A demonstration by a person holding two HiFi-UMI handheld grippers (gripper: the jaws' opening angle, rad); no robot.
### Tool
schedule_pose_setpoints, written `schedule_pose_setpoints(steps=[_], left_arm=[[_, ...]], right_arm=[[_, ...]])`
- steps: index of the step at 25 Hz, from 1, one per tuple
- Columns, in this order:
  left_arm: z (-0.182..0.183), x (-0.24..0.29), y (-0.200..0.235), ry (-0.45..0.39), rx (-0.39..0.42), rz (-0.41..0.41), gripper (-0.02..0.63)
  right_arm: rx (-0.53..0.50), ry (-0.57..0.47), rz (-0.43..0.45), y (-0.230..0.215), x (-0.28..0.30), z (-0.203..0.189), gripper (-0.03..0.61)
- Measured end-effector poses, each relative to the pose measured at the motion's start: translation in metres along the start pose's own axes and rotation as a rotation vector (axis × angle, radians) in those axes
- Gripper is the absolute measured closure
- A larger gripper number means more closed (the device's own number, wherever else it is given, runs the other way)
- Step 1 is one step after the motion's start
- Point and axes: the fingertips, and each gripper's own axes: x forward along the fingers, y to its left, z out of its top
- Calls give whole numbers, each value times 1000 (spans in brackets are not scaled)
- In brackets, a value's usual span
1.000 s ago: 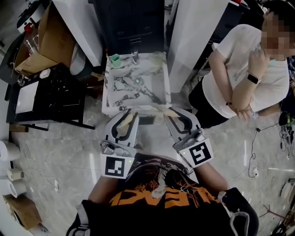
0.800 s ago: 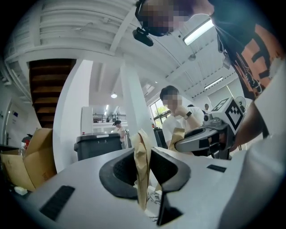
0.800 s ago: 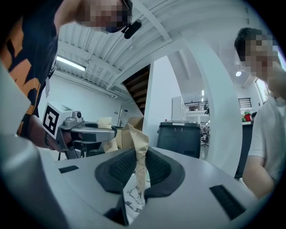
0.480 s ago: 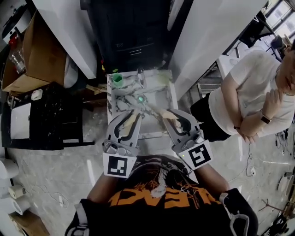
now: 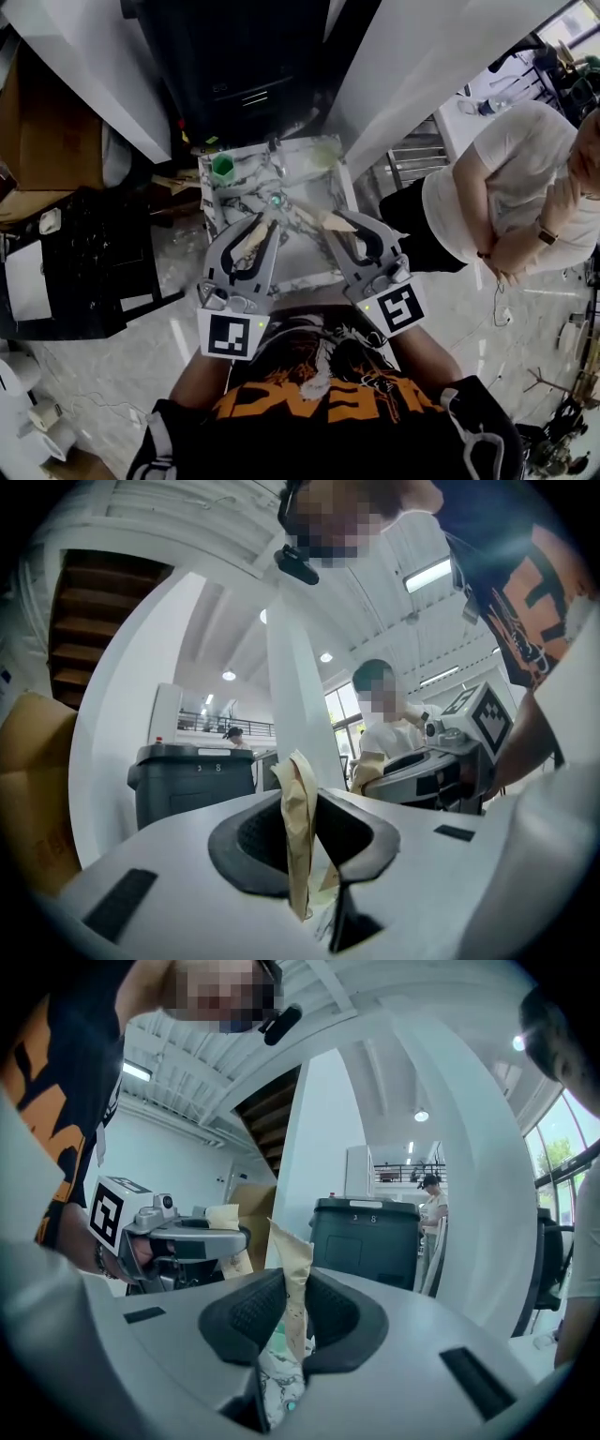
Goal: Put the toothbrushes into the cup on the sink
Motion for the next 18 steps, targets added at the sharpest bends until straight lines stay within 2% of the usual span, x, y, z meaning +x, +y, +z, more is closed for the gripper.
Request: schedule_pose_setpoints(steps=[6, 10, 15, 18], left_arm=[[-16, 22, -2, 34, -23, -27, 525], [-13, 38, -2, 27, 1, -41, 525], [-15, 59, -6, 21, -14, -40, 525], [-14, 75, -16, 10, 26, -81, 525]], right_arm=[[18, 29, -22, -20, 6, -15, 500], [20, 19, -11, -30, 14, -14, 500], [31, 23, -26, -48, 13, -21, 500], [31, 28, -46, -63, 9, -28, 500]])
